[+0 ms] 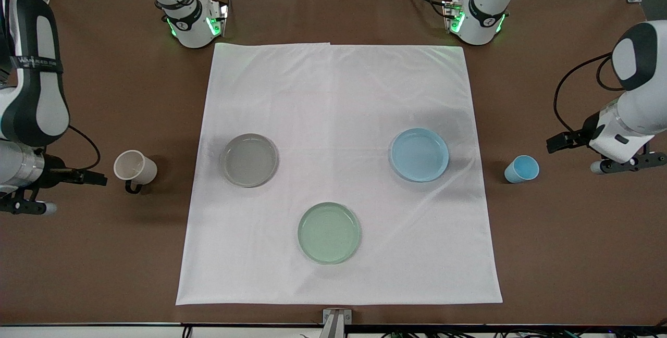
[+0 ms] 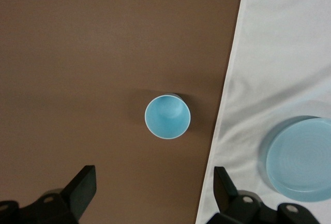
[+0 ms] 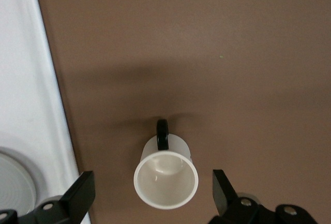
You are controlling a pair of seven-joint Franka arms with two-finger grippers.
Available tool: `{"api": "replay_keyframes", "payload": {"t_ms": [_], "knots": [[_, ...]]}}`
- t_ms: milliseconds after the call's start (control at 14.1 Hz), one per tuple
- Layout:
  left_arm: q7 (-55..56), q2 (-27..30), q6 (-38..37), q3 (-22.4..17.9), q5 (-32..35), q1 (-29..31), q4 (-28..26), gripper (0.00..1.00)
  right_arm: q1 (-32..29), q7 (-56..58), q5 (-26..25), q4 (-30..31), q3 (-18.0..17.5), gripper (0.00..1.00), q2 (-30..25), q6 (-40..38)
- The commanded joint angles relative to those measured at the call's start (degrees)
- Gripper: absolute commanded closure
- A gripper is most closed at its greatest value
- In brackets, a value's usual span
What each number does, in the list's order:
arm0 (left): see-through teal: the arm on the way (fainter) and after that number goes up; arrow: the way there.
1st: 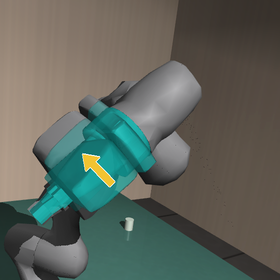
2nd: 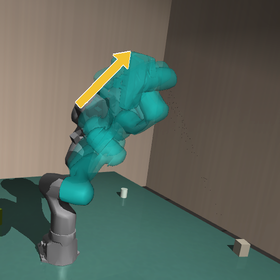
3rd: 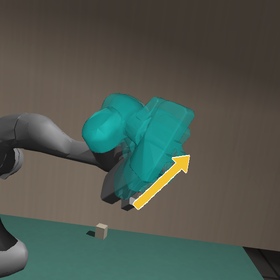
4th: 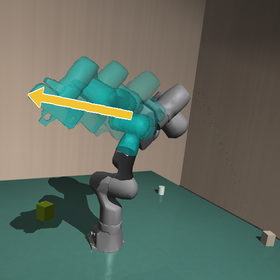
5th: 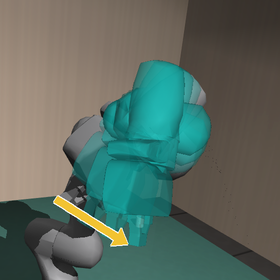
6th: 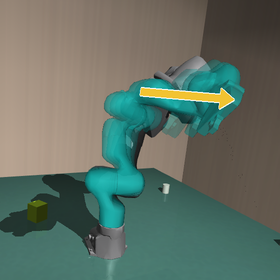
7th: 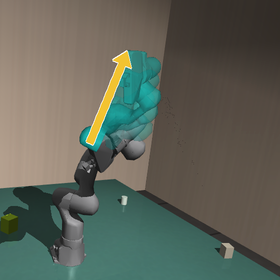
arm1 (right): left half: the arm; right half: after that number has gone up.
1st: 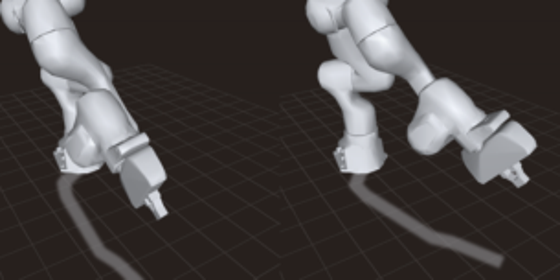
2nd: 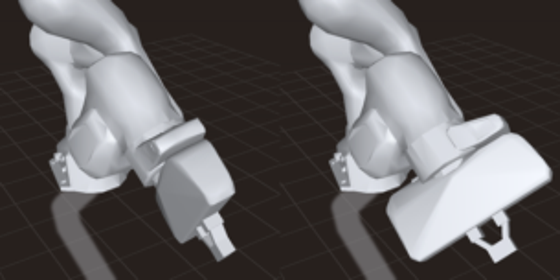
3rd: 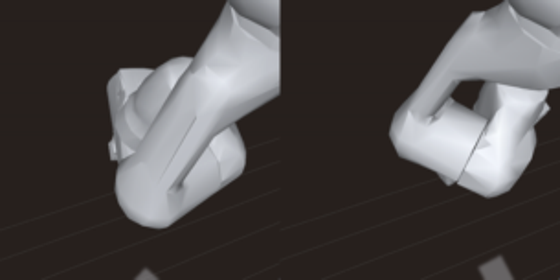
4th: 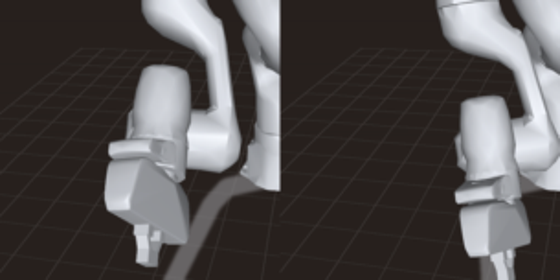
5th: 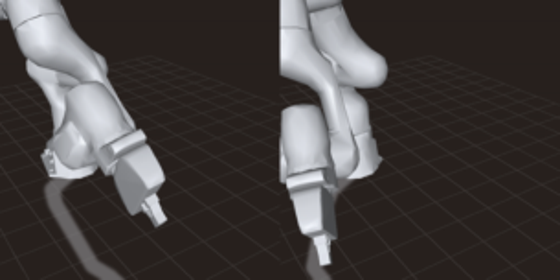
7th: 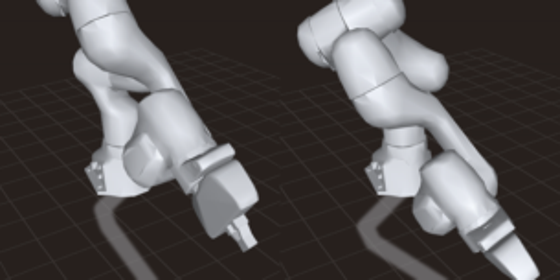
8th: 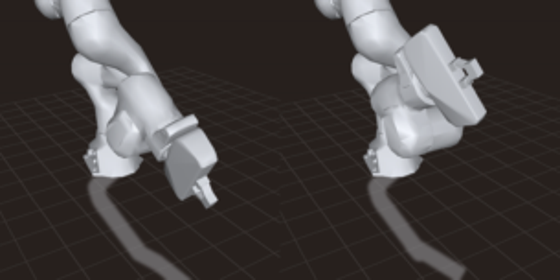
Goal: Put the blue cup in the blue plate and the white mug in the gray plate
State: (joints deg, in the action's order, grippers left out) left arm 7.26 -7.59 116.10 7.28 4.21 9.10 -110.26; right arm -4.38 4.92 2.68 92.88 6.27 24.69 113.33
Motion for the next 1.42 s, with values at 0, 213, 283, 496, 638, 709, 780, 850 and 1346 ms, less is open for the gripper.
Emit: {"api": "replay_keyframes", "payload": {"t_ms": [0,213,283,496,638,709,780,850,1346], "knots": [[-0.76,-0.13,13.66,0.28,0.97,1.71,-10.12,0.01,-0.19,-0.35,0.75,7.74,-0.47,0.0,-1.75,7.67],[-2.51,-6.1,24.4,0.37,4.83,5.05,-13.14,0.03,-0.19,-0.44,0.92,12.05,-0.65,0.01,0.0,15.58],[-2.51,-7.86,25.83,0.37,4.84,5.23,-13.06,0.08,-0.1,-0.53,0.92,13.46,-0.65,0.02,0.62,18.22],[-2.43,-10.86,27.16,0.46,4.84,5.23,-12.7,0.25,-0.19,-0.53,2.06,15.4,-0.74,0.05,2.38,21.32],[-2.16,-11.13,27.16,0.46,4.84,5.23,-12.79,0.4,-0.28,-0.09,3.82,15.41,-0.65,0.1,3.34,21.41],[-2.16,-11.56,27.16,0.55,4.84,5.14,-12.7,0.52,-0.1,0.0,3.82,15.49,-0.65,0.14,3.7,21.32],[-2.16,-11.83,27.16,0.63,4.84,5.06,-12.62,0.69,-0.1,0.17,3.82,15.49,-0.65,0.18,3.79,21.32],[-2.16,-11.74,27.16,0.81,4.84,5.06,-12.53,0.85,-0.1,1.05,3.82,15.49,-0.65,0.24,3.79,21.23],[-0.85,-5.78,20.16,5.98,4.49,4.7,-10.61,1.0,-0.45,4.22,3.82,15.84,-0.65,0.93,4.67,21.14]]}}
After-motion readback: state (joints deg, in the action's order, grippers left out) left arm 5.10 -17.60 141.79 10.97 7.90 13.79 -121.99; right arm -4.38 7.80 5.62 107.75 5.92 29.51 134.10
